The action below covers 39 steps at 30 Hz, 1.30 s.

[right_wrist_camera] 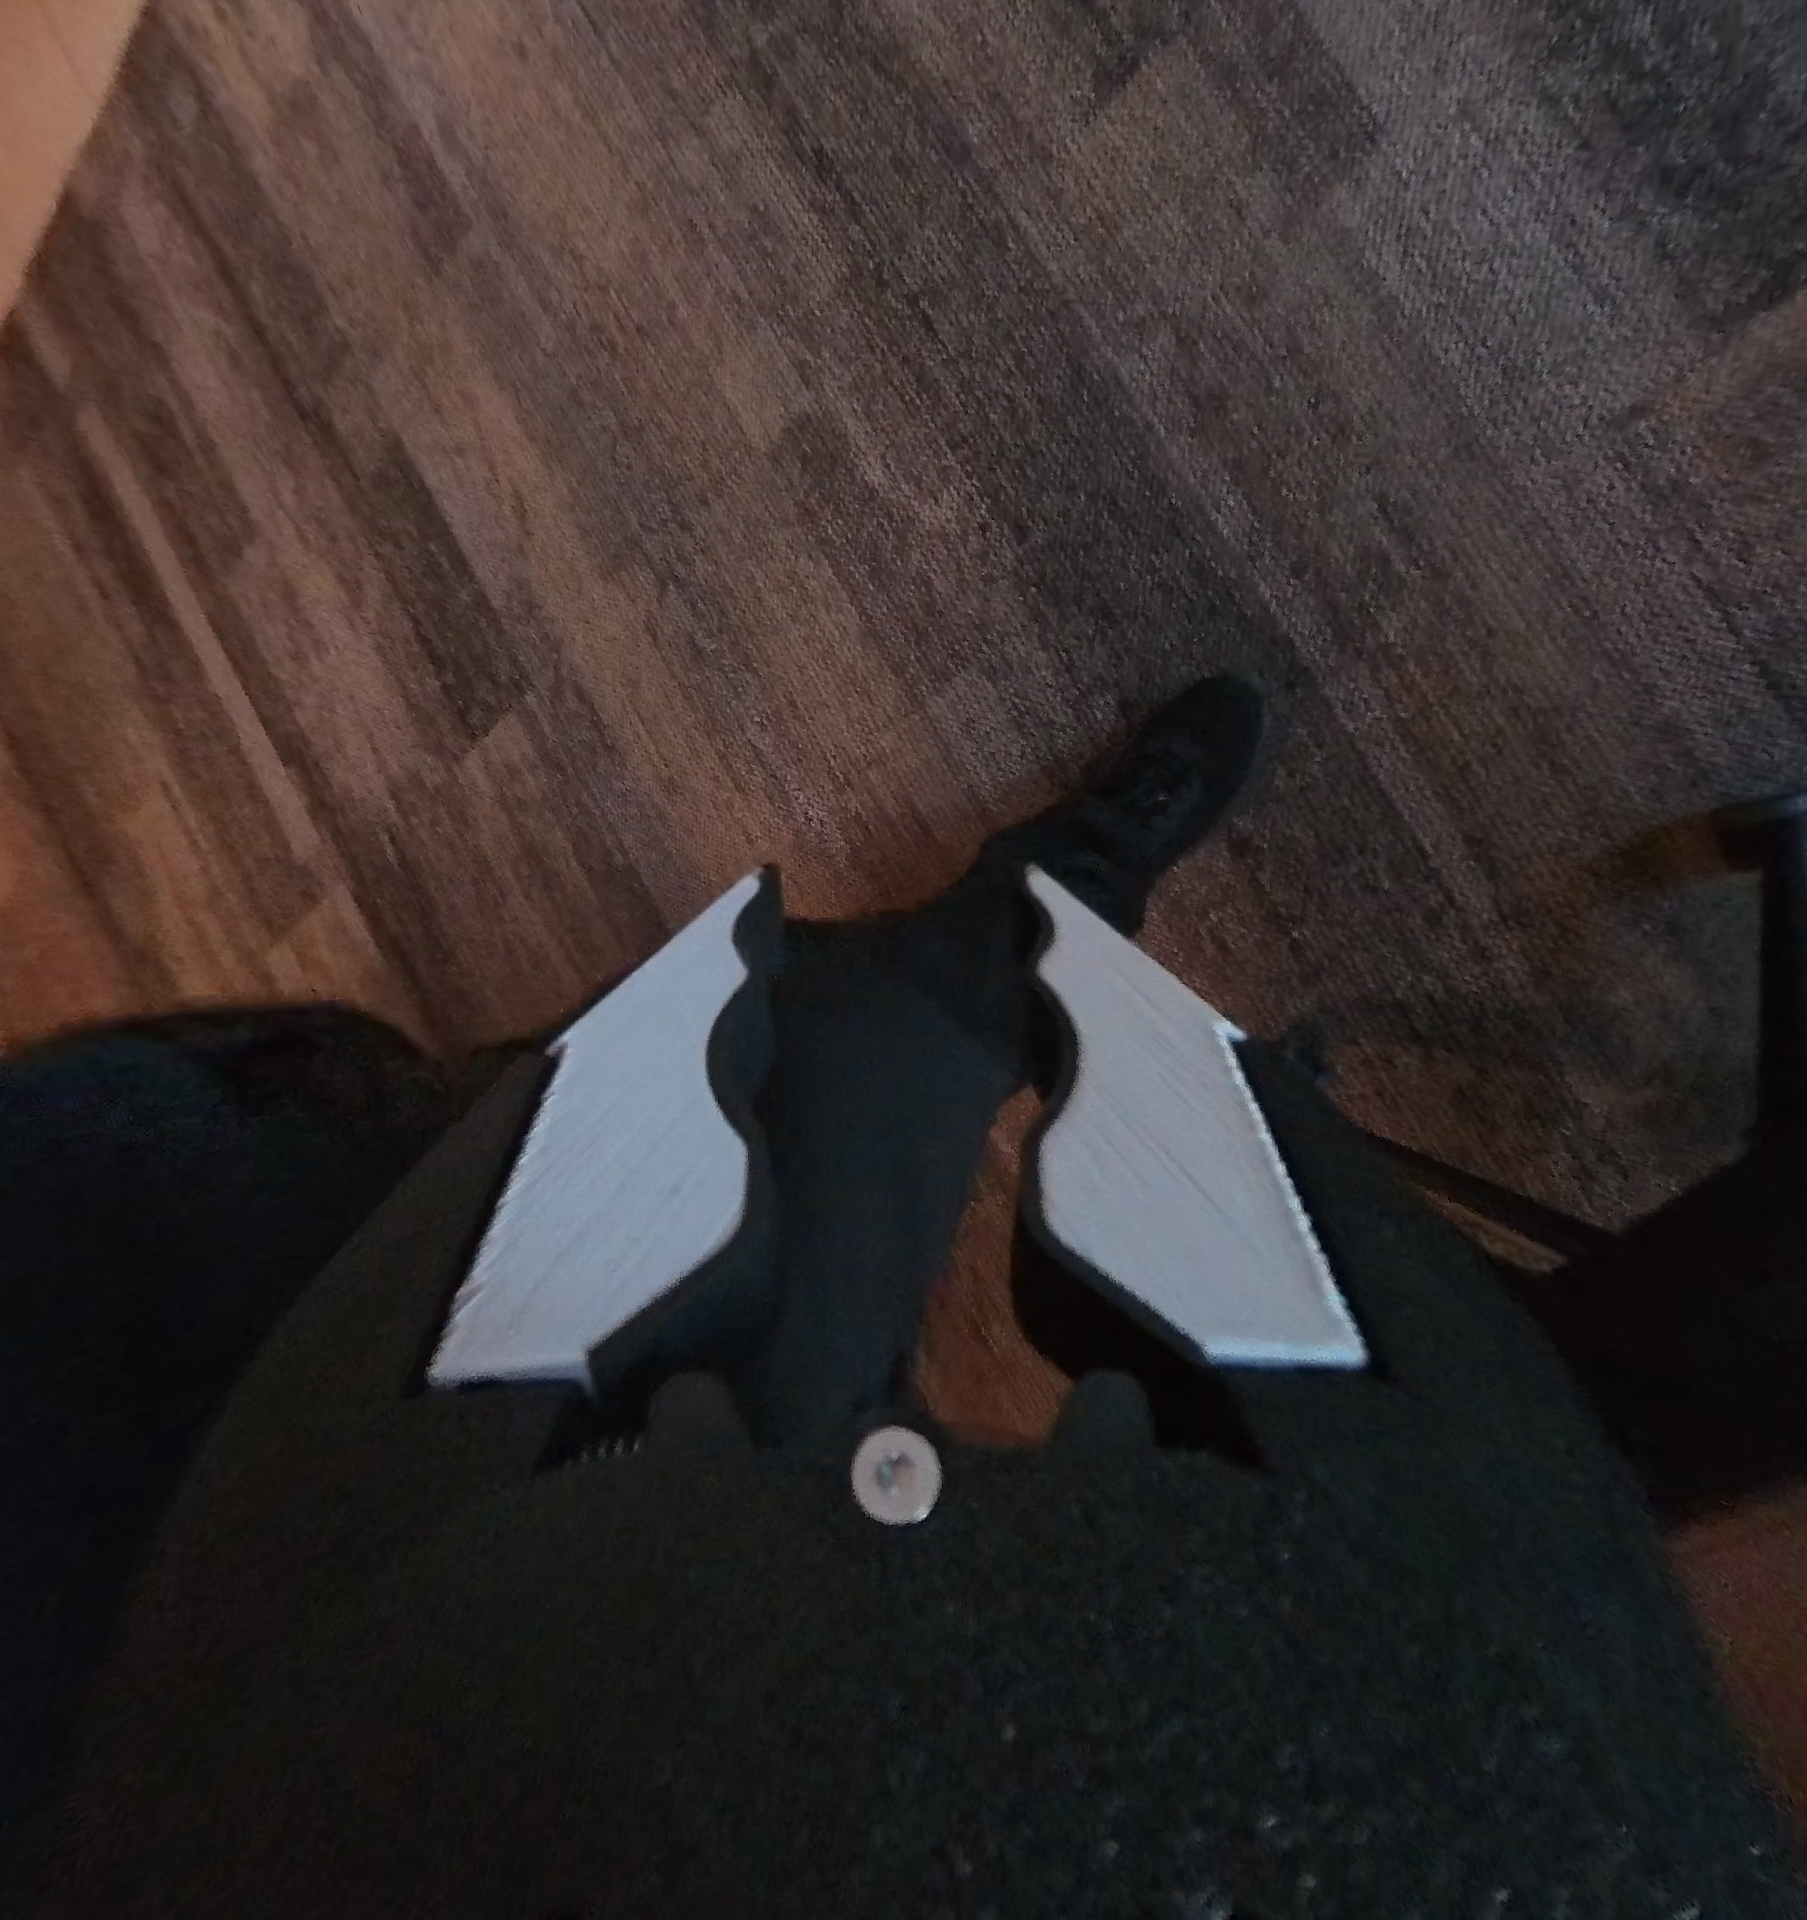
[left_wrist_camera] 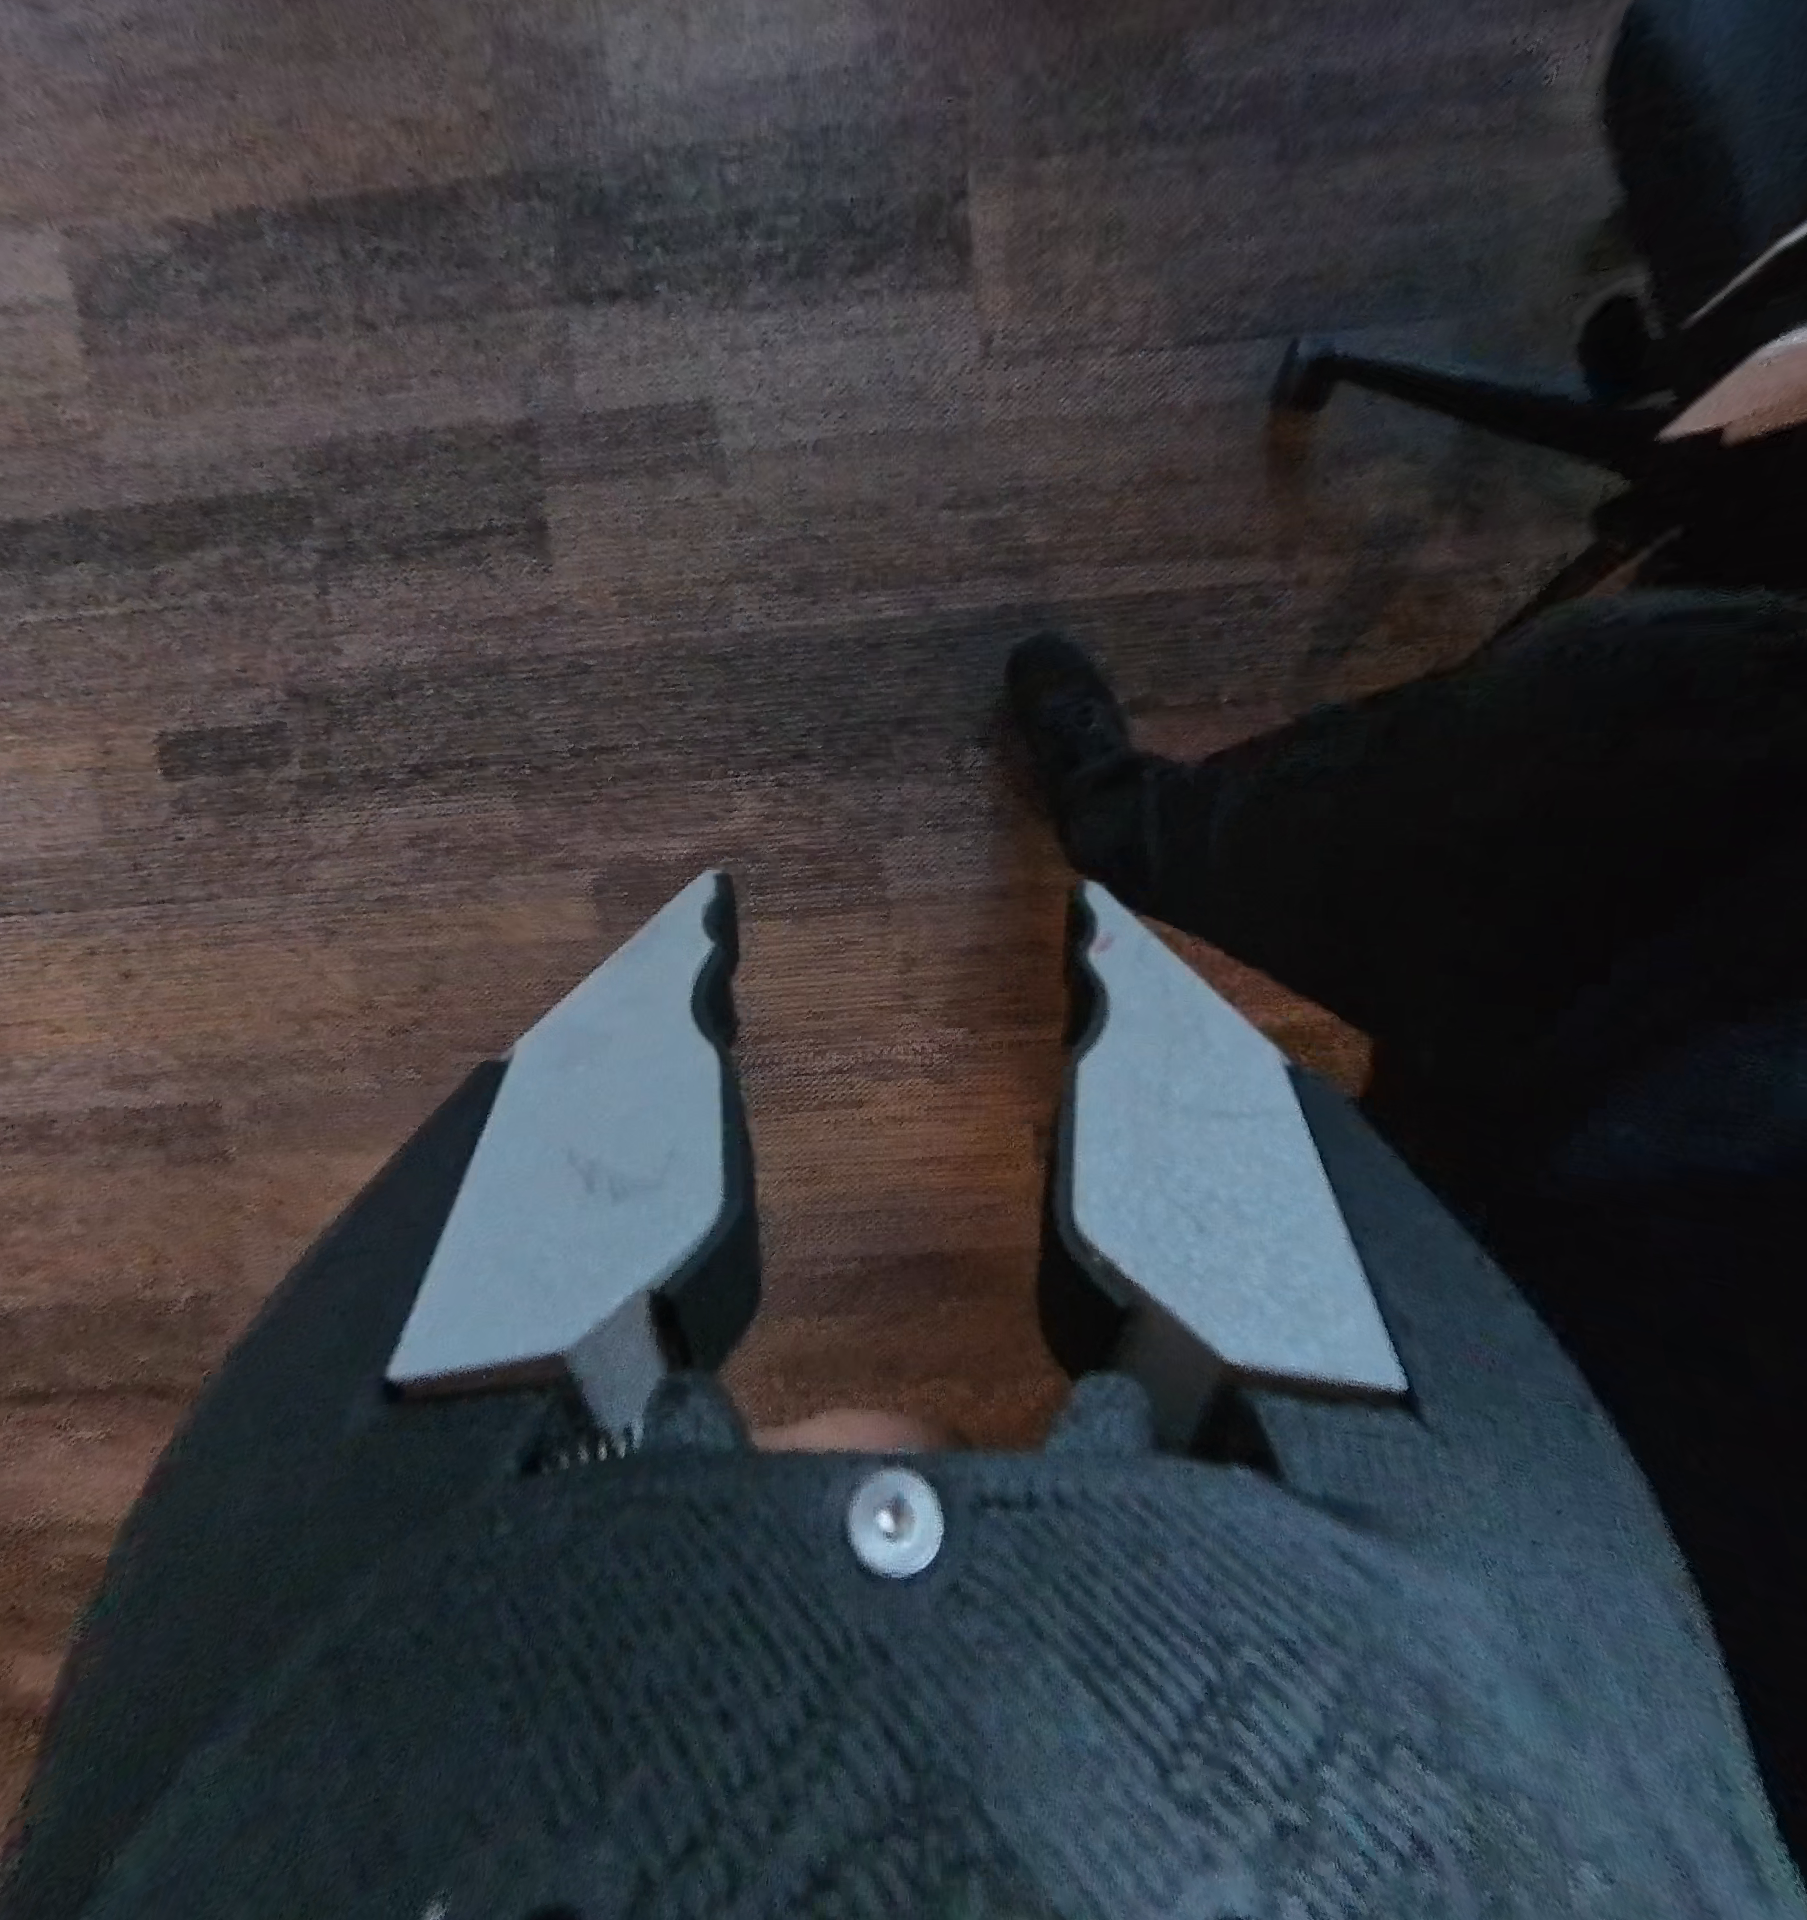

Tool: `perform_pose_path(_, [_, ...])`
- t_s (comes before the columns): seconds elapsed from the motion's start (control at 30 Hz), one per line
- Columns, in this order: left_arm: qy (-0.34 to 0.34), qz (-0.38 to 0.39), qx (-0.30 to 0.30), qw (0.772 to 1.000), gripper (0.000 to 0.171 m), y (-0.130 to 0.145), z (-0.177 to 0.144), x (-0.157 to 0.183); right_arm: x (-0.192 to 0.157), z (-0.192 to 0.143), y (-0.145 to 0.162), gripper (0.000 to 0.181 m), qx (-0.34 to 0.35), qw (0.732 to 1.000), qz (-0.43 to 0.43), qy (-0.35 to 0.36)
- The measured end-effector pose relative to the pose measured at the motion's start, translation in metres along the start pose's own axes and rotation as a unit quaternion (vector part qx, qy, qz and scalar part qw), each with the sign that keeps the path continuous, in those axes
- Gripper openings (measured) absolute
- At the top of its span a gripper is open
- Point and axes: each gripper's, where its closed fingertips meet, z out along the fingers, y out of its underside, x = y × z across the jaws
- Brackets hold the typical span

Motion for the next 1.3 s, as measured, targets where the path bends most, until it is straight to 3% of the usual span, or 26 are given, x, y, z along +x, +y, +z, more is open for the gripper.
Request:
perform_pose_path(0.07, [0.023, -0.006, -0.030, 0.999, 0.062, -0.039, 0.024, -0.014, 0.063, 0.007, -0.021, 0.049, -0.070, 0.996, 0.041, 0.031])
perform_pose_path(0.13, [0.039, 0.005, -0.040, 0.998, 0.065, -0.089, 0.043, -0.033, 0.135, -0.014, -0.068, 0.054, -0.067, 0.991, 0.079, 0.087])
perform_pose_path(0.2, [0.049, 0.016, -0.031, 0.998, 0.063, -0.143, 0.061, -0.057, 0.220, -0.066, -0.143, 0.051, 0.017, 0.977, 0.112, 0.181])
perform_pose_path(0.27, [0.072, 0.008, -0.027, 0.997, 0.057, -0.190, 0.087, -0.077, 0.287, -0.144, -0.236, 0.052, 0.159, 0.946, 0.105, 0.262])
perform_pose_path(0.33, [0.093, 0.007, -0.030, 0.995, 0.057, -0.231, 0.118, -0.096, 0.310, -0.203, -0.321, 0.058, 0.262, 0.926, 0.022, 0.271])
perform_pose_path(0.4, [0.111, 0.034, -0.033, 0.993, 0.056, -0.272, 0.153, -0.114, 0.303, -0.206, -0.376, 0.052, 0.250, 0.942, -0.085, 0.209])
perform_pose_path(0.47, [0.127, 0.076, -0.025, 0.989, 0.057, -0.319, 0.189, -0.132, 0.308, -0.172, -0.392, 0.054, 0.150, 0.969, -0.120, 0.154])
perform_pose_path(0.53, [0.143, 0.113, -0.009, 0.983, 0.056, -0.372, 0.225, -0.151, 0.323, -0.130, -0.389, 0.056, 0.053, 0.985, -0.105, 0.130])
perform_pose_path(0.63, [0.168, 0.154, 0.000, 0.974, 0.054, -0.455, 0.271, -0.181, 0.363, -0.075, -0.356, 0.054, -0.094, 0.980, -0.025, 0.172])
perform_pose_path(0.7, [0.195, 0.181, 0.005, 0.964, 0.054, -0.515, 0.290, -0.196, 0.381, -0.055, -0.338, 0.049, -0.145, 0.968, 0.046, 0.202])
perform_pose_path(0.93, [0.212, 0.298, 0.002, 0.931, 0.053, -0.717, 0.381, -0.243, 0.456, -0.024, -0.370, 0.048, -0.057, 0.925, 0.316, 0.205])
perform_pose_path(1.07, [0.180, 0.322, -0.003, 0.929, 0.052, -0.822, 0.450, -0.254, 0.537, 0.002, -0.404, 0.047, -0.035, 0.912, 0.369, 0.173])
perform_pose_path(1.13, [0.172, 0.313, -0.019, 0.934, 0.049, -0.868, 0.473, -0.252, 0.583, 0.003, -0.446, 0.046, 0.011, 0.923, 0.357, 0.144])
perform_pose_path(1.23, [0.186, 0.309, -0.031, 0.932, 0.020, -0.938, 0.491, -0.235, 0.655, -0.032, -0.529, 0.042, 0.078, 0.934, 0.316, 0.145])
perform_pose_path(1.3, [0.190, 0.334, -0.031, 0.923, 0.025, -0.989, 0.503, -0.223, 0.709, -0.070, -0.587, 0.042, 0.109, 0.938, 0.275, 0.179])
